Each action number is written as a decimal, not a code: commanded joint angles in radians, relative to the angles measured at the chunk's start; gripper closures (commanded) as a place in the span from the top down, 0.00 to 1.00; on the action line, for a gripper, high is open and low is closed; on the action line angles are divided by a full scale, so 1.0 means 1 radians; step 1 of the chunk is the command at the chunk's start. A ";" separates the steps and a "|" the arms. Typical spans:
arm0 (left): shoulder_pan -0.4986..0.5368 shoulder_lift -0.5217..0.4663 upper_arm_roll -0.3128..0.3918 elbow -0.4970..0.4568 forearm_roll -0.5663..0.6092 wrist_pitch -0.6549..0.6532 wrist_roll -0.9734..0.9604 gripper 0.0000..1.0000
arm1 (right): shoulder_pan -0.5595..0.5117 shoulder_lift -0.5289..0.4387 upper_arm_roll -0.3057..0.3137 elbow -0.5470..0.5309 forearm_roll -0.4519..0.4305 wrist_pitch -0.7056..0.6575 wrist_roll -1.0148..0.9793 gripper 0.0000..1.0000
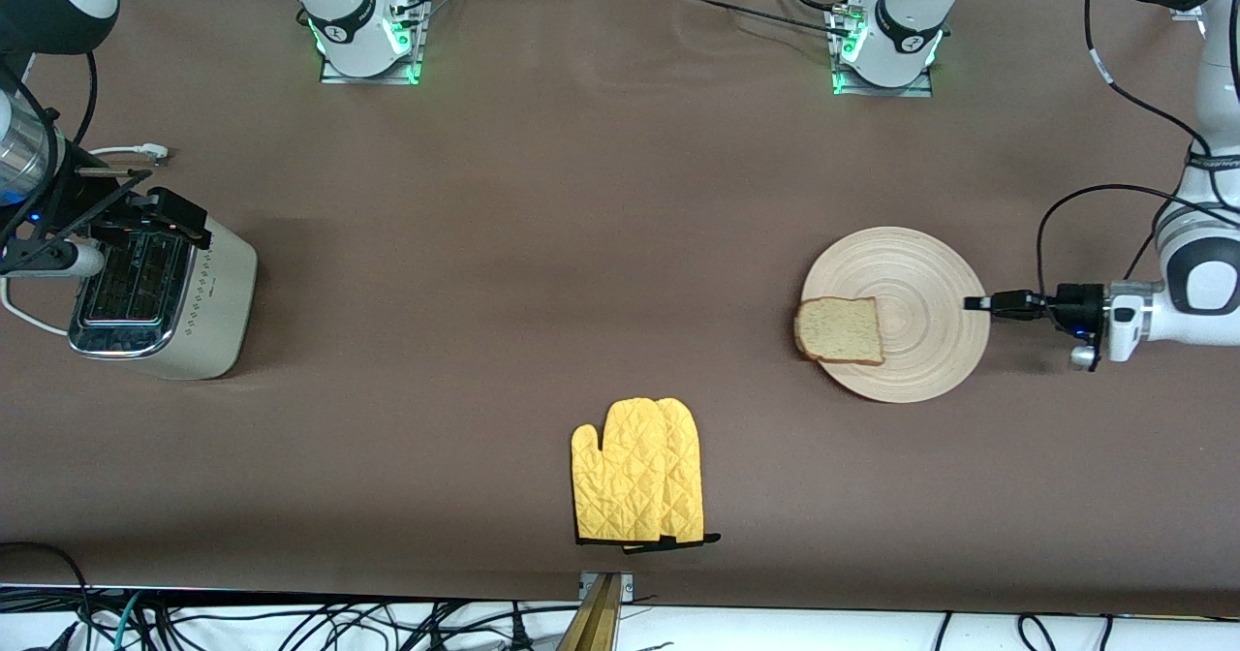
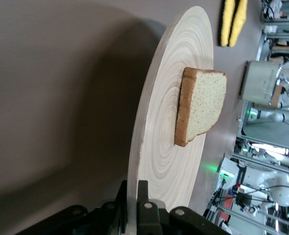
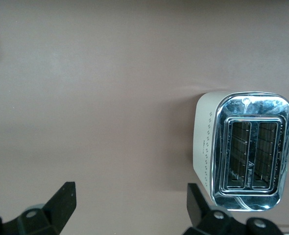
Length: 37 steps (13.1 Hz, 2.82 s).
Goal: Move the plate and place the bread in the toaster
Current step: 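Push the wooden plate with the left gripper toward the table's middle, then draw back the left gripper while the right gripper reaches the bread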
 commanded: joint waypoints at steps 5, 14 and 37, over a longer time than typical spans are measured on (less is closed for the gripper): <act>-0.257 0.063 -0.122 0.012 -0.168 0.010 -0.002 0.00 | -0.001 0.009 0.007 0.018 0.015 -0.019 0.001 1.00; -0.510 0.103 -0.122 -0.032 -0.347 0.356 -0.014 1.00 | 0.034 0.119 0.012 0.009 0.110 -0.016 0.003 1.00; -0.596 -0.699 0.182 0.077 0.663 0.012 -0.607 1.00 | 0.399 0.623 0.012 -0.048 0.739 0.517 0.010 0.99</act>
